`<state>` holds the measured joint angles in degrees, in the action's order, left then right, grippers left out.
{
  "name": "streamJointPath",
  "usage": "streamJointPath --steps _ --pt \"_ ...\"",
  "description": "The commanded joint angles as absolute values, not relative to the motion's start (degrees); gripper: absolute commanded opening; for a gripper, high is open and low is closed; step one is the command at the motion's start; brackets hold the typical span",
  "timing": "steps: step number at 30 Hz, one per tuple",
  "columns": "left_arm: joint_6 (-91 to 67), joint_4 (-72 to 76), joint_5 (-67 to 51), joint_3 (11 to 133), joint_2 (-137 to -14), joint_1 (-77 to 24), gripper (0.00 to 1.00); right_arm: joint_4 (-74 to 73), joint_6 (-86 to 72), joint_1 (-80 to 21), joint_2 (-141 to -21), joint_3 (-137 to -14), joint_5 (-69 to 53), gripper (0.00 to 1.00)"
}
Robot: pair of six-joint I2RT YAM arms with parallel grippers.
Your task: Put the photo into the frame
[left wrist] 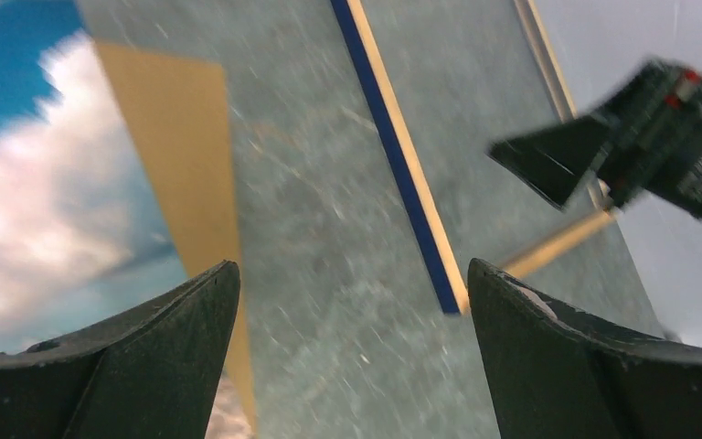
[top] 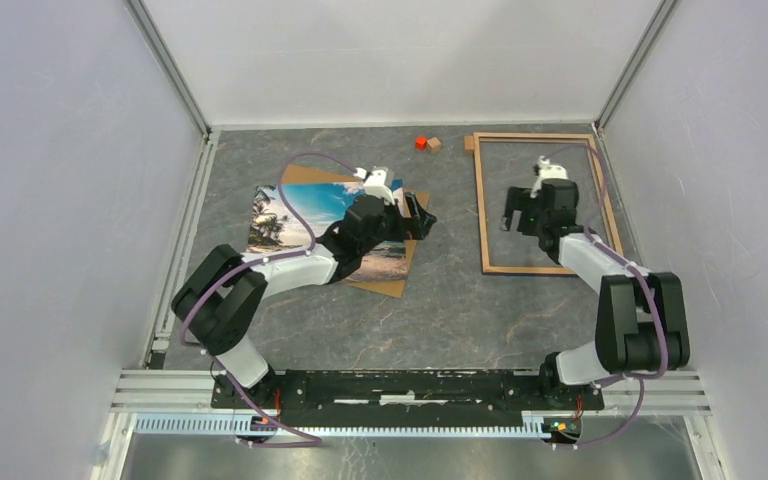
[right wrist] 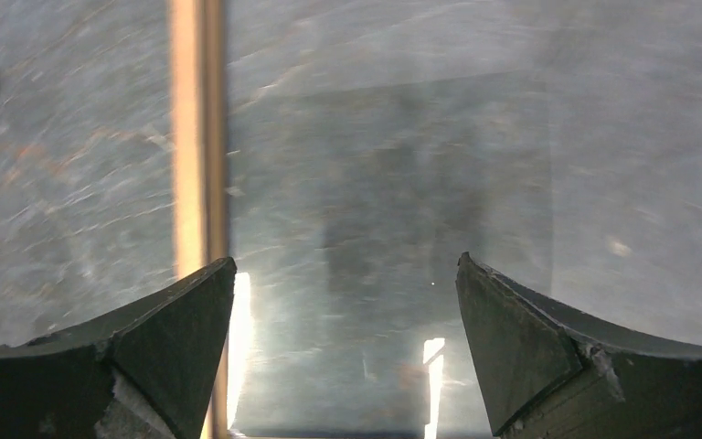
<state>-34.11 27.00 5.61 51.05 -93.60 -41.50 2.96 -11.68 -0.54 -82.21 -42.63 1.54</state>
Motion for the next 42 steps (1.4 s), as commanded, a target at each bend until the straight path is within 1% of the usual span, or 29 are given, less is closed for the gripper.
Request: streamJointPath --steps 1,5,10,12,14,17,25,30,35,36,39,42 --pt "-42.5 26.5 -1.9 52.1 -94.8 -45.0 1.0 3.8 -7.6 -9.1 -86.1 -48.2 2.1 0.94" --pt "-45.1 26.5 -3.0 49.8 -93.3 -45.7 1.0 0.1 -11.3 -14.0 -90.0 -51.7 11.9 0.74" --pt "-44.7 24.7 -0.9 45.8 -90.0 -45.7 1.0 -2.7 -11.9 -17.7 -92.3 -52.9 18.3 0.69" --pt "-44.6 24.2 -0.4 44.6 -88.9 -45.7 1.0 -2.6 -11.5 -18.6 -93.4 -53.2 18.8 0.62" --pt "-44.7 23.9 -0.2 43.8 -88.2 -45.7 1.0 -3.3 -11.6 -19.1 -94.3 -53.8 18.7 0.57" --pt "-44.6 23.6 1.9 43.2 -87.4 -45.7 1.0 -3.1 -12.1 -20.0 -94.7 -53.7 19.1 0.55" --pt "-44.0 22.9 3.1 43.9 -87.6 -45.7 1.0 -4.1 -12.3 -21.3 -98.3 -55.5 19.3 0.54" --pt "-43.7 23.1 4.2 44.1 -87.7 -45.7 1.0 -4.4 -12.4 -21.8 -99.0 -56.2 19.2 0.38" --pt "-42.9 22.5 4.7 45.3 -88.5 -45.2 1.0 -4.9 -13.2 -22.3 -99.9 -56.9 18.6 0.35" --pt "-42.9 22.7 4.7 45.5 -88.8 -44.8 1.0 -5.1 -13.4 -22.4 -100.1 -57.2 18.6 0.32" --pt "-43.1 23.1 4.4 46.0 -89.4 -43.7 1.0 -6.0 -14.2 -22.5 -99.9 -57.4 18.5 0.18" --pt "-44.0 23.8 2.5 47.3 -91.2 -41.6 1.0 -6.5 -15.7 -22.6 -97.8 -56.5 18.2 0.09"
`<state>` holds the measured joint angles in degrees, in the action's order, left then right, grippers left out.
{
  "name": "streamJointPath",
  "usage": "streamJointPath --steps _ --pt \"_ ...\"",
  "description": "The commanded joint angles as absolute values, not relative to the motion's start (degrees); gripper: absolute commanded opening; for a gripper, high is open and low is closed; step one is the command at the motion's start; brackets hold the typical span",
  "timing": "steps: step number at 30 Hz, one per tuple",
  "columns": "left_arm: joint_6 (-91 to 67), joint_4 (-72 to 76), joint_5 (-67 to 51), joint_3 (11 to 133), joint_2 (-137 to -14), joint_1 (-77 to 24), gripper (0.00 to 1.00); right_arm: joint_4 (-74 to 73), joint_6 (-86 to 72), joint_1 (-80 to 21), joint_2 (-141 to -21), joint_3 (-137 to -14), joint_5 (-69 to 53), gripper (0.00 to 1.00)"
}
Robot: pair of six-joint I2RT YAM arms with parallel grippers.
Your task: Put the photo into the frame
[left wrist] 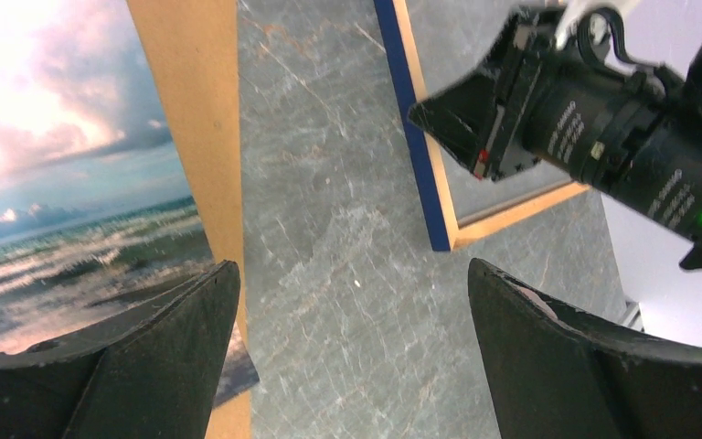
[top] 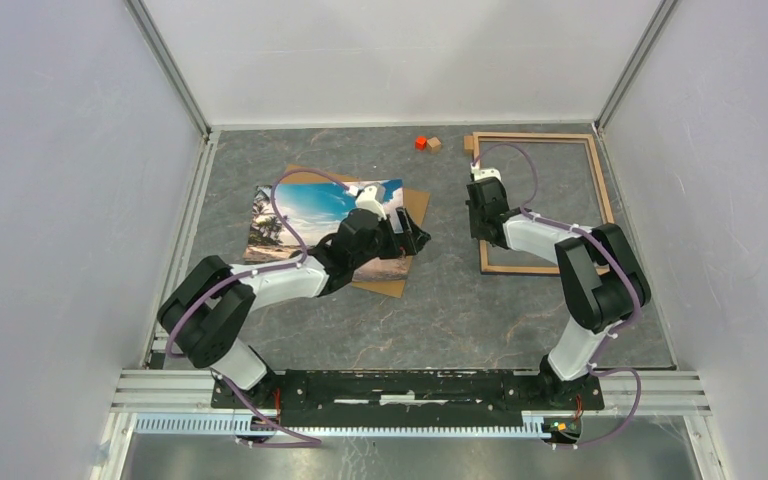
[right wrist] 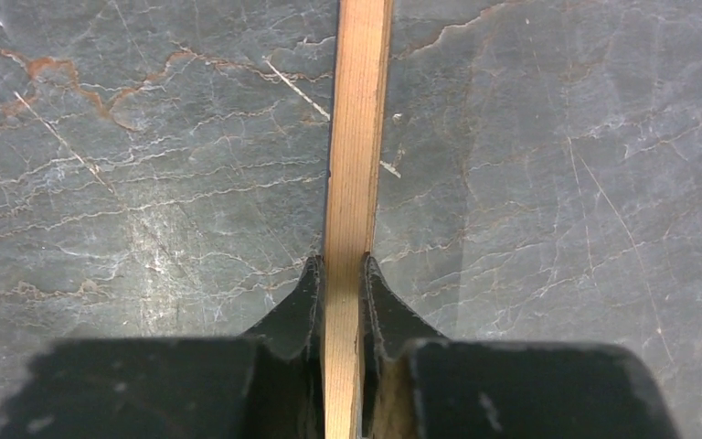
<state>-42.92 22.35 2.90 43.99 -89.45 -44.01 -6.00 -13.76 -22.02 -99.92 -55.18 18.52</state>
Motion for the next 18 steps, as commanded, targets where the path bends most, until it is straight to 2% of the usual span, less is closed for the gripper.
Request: streamJointPath --steps 1,2,7,12,18 --pt "-44.5 24.2 1.4 48.1 -92.4 -40.8 1.0 -6.9 -16.5 -22.6 -96.7 -56.1 18.3 0.04" --pt "-45.0 24.4 -0.4 49.3 -93.7 -39.9 1.0 -7.7 -17.8 -22.6 -95.7 -55.7 18.7 0.0" --pt "-47.4 26.7 -10.7 56.9 -103.6 -37.6 1.0 -5.6 -23.8 -23.8 -89.4 -49.6 17.5 0.0" --pt "-50.8 30.6 -19.2 63.1 -113.6 -37.2 1.0 -6.0 -27.6 -26.6 -88.3 -48.1 19.2 0.0" --pt "-60.8 46.0 -23.3 64.8 -123.2 -37.1 0.99 -5.0 -30.0 -28.5 -85.9 -46.9 19.7 0.0"
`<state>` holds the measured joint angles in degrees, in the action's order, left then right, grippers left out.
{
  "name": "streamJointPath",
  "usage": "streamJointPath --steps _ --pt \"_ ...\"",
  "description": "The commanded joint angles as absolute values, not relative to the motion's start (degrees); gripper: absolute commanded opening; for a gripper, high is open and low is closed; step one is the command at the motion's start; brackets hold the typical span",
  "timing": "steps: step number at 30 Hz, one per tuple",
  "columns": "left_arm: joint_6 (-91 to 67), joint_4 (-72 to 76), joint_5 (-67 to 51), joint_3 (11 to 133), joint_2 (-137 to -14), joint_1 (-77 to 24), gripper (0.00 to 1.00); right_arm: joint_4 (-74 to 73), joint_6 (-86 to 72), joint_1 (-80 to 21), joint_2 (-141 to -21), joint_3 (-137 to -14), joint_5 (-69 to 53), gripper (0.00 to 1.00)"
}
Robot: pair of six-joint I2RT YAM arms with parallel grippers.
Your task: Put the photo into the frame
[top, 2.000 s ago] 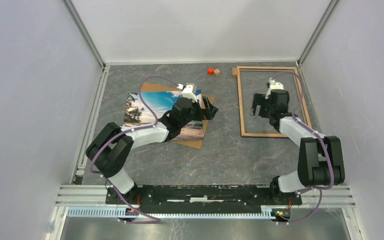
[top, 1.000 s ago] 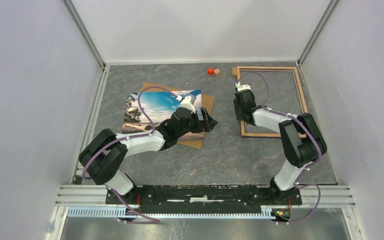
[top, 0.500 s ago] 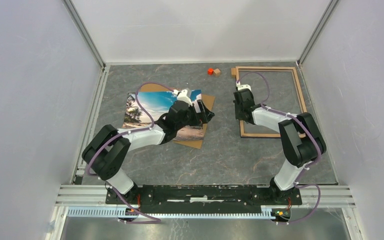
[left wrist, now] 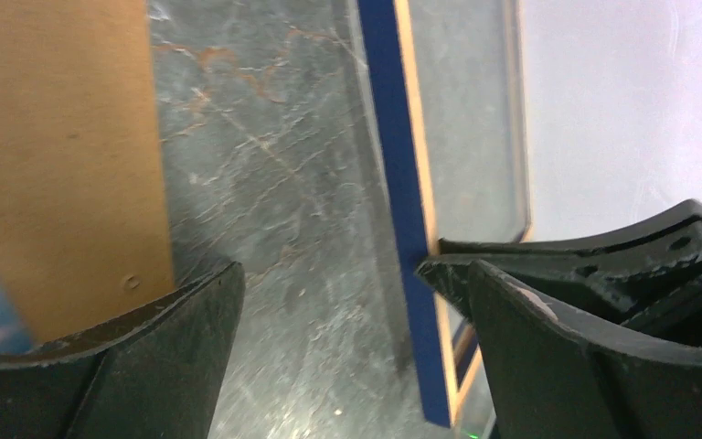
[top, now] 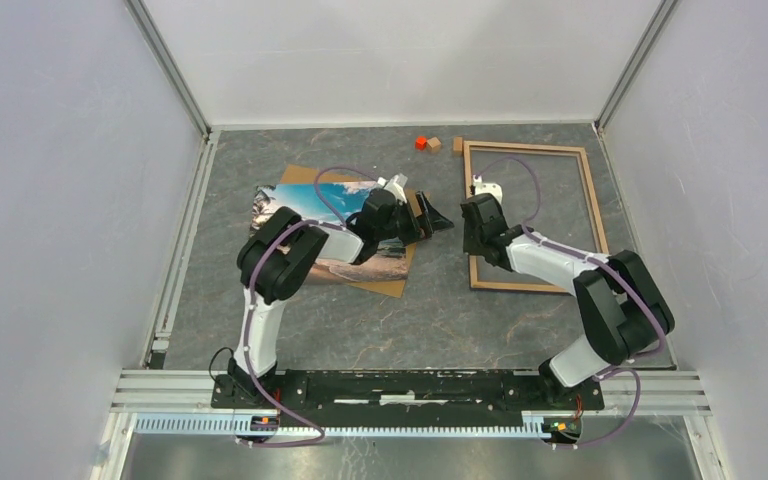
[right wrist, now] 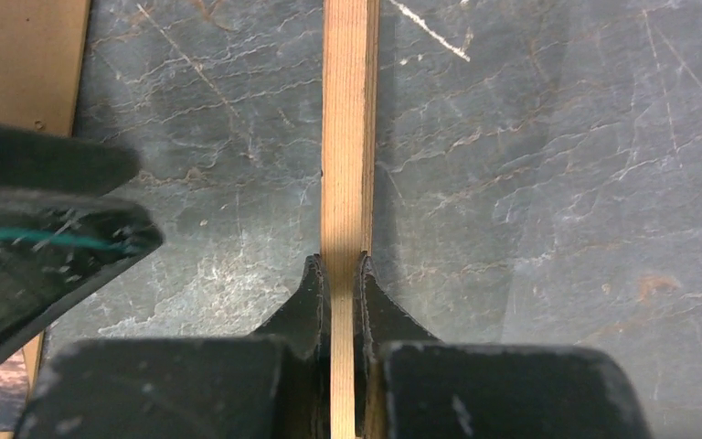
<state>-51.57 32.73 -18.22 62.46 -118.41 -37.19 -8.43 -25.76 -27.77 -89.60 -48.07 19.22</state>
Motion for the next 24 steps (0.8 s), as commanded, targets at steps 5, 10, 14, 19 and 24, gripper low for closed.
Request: streamJointPath --steps 5,10,14,19,24 --pt "-69.4 49.5 -21.1 71.3 -130.4 -37.0 1.0 -3.6 -30.4 -28.5 -83.1 -44.2 20.2 0.0" --pt "-76.1 50.4 -21.3 78.0 -136.4 -38.5 1.0 -3.1 -30.6 -28.4 -81.4 -43.4 20.2 0.0" --pt "-77.1 51.8 -21.0 81.0 -138.9 -40.4 1.0 -2.5 -30.9 -28.4 -80.7 -42.9 19.6 0.0" --pt "-79.4 53.5 -24.5 84.9 -142.3 -40.8 0.94 -2.1 -30.3 -28.4 -80.0 -42.4 19.6 0.0" --pt "-81.5 55.8 -30.2 89.1 -145.5 -40.9 0.85 -1.8 -28.4 -28.5 -79.5 -42.5 19.0 0.0"
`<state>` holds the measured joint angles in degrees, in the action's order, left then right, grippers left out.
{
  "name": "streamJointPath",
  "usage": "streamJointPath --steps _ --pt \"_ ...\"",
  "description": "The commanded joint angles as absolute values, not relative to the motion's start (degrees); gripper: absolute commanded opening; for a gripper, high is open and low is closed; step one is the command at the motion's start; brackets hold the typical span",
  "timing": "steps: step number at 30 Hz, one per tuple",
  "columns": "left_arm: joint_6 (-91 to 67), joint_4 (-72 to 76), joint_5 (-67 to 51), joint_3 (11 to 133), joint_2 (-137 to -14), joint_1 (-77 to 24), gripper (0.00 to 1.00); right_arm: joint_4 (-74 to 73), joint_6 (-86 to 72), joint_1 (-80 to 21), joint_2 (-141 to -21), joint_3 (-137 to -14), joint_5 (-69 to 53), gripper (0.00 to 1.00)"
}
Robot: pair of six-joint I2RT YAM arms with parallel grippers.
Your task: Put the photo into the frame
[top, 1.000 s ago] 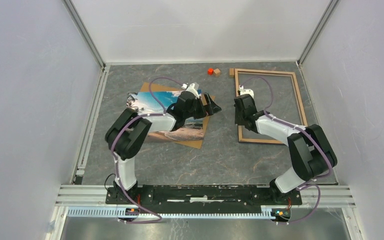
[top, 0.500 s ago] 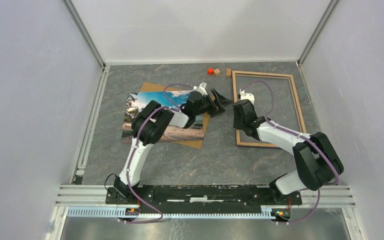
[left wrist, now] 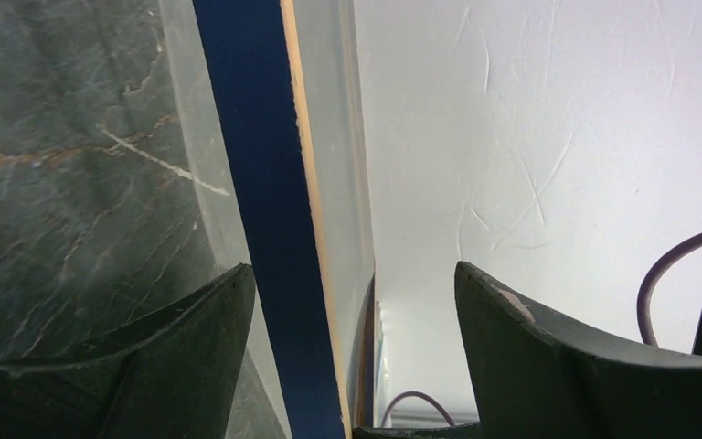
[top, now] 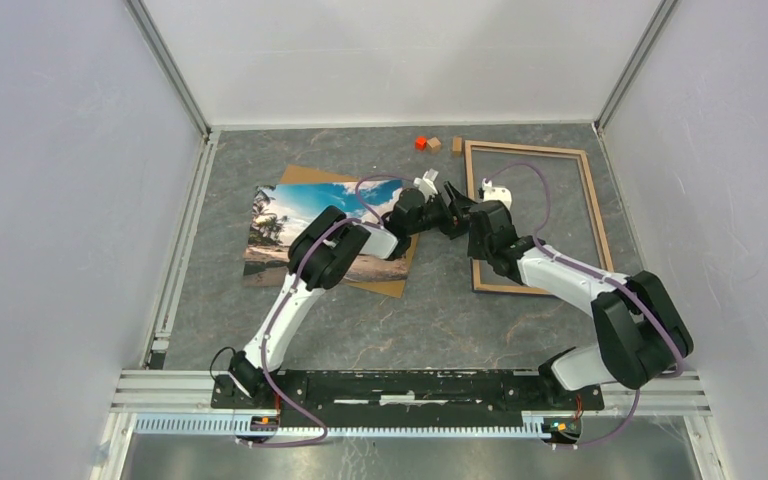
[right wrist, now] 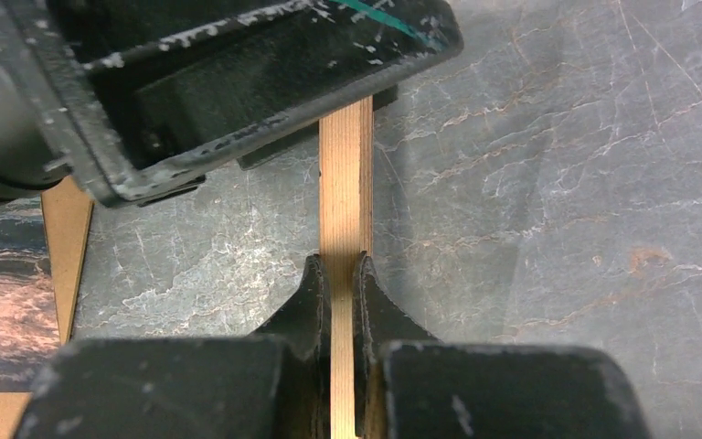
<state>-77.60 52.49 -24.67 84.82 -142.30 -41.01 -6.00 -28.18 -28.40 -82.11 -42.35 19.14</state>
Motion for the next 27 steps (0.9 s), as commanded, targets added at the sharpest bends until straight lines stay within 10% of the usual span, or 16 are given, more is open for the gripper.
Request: streamJointPath --steps 1,7,12,16,27 --pt "-82.6 57.0 -30.5 89.1 -145.9 -40.8 0.84 -1.8 -28.0 -28.5 -79.4 -42.5 18.9 0.0" --pt "-85.9 63.2 -31.5 87.9 -147.4 -40.2 0.7 -1.5 -25.4 -28.5 -79.3 -42.8 16.4 0.17" --pt "-87.1 66.4 -32.7 87.5 -148.1 -39.9 0.62 -4.9 -20.6 -28.3 -76.6 -43.9 17.7 0.69" --pt "-88.4 68.5 -33.1 87.6 -148.9 -39.8 0.57 -12.4 -16.0 -28.2 -71.7 -47.0 24.7 0.88" --pt "-91.1 76.7 -35.6 87.7 -150.0 -38.9 0.59 -13.0 -10.8 -1.3 -76.7 -55.4 16.3 0.98"
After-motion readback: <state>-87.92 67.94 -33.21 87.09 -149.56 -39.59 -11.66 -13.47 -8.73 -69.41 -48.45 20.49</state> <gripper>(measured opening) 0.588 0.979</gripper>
